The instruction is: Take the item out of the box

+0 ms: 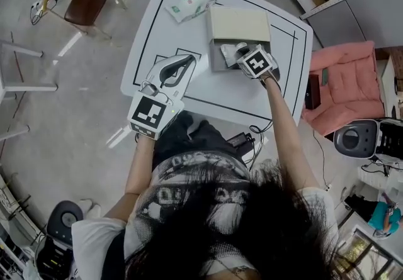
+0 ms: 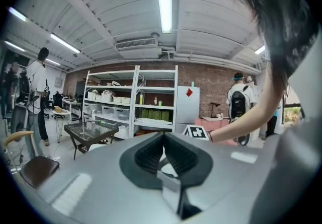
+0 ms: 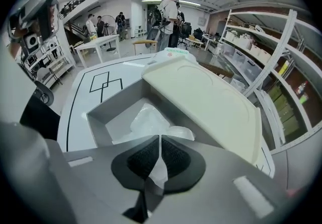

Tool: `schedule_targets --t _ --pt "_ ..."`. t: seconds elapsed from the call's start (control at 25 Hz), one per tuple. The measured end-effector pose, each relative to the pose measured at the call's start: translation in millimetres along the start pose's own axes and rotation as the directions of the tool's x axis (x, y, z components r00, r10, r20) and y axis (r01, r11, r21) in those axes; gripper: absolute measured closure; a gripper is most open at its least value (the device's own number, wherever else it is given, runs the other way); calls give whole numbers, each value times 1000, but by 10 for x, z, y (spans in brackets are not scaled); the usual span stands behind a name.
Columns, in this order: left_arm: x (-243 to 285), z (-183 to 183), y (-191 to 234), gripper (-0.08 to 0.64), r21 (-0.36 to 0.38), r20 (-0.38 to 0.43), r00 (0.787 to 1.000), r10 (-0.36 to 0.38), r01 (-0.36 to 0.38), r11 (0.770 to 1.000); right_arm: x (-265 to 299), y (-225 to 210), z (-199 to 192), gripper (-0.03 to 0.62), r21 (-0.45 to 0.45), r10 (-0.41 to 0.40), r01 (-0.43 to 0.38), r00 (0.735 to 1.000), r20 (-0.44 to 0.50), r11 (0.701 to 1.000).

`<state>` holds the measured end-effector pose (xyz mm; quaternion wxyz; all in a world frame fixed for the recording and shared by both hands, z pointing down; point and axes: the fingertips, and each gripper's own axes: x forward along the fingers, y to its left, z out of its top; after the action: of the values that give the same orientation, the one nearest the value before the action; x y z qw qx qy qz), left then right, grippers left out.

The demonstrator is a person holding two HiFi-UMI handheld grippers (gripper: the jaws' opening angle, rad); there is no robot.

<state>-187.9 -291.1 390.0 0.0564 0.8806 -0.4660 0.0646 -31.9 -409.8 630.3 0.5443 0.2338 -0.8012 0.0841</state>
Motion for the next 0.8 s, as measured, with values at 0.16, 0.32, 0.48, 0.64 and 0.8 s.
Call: schedule_targets --t 0.16,0.32,0.48,0.64,0.8 --pt "-11 3 -84 560 6 -3 1000 -7 7 1000 -183 -2 30 574 8 -44 44 998 50 999" --pt "-23 -9 -184 560 11 -9 1000 -14 14 1000 -428 -1 64 574 34 -92 89 988 121 995" --pt "-31 1 -293 560 21 -14 1000 -19 20 1000 -713 -13 103 574 94 -147 130 965 216 987" --pt "-30 47 -433 560 35 -12 1000 -24 25 999 -1084 24 123 574 162 -210 165 923 322 973" --pt "22 89 -624 560 51 -13 999 -36 37 998 -1471 121 61 574 209 -259 188 880 398 960"
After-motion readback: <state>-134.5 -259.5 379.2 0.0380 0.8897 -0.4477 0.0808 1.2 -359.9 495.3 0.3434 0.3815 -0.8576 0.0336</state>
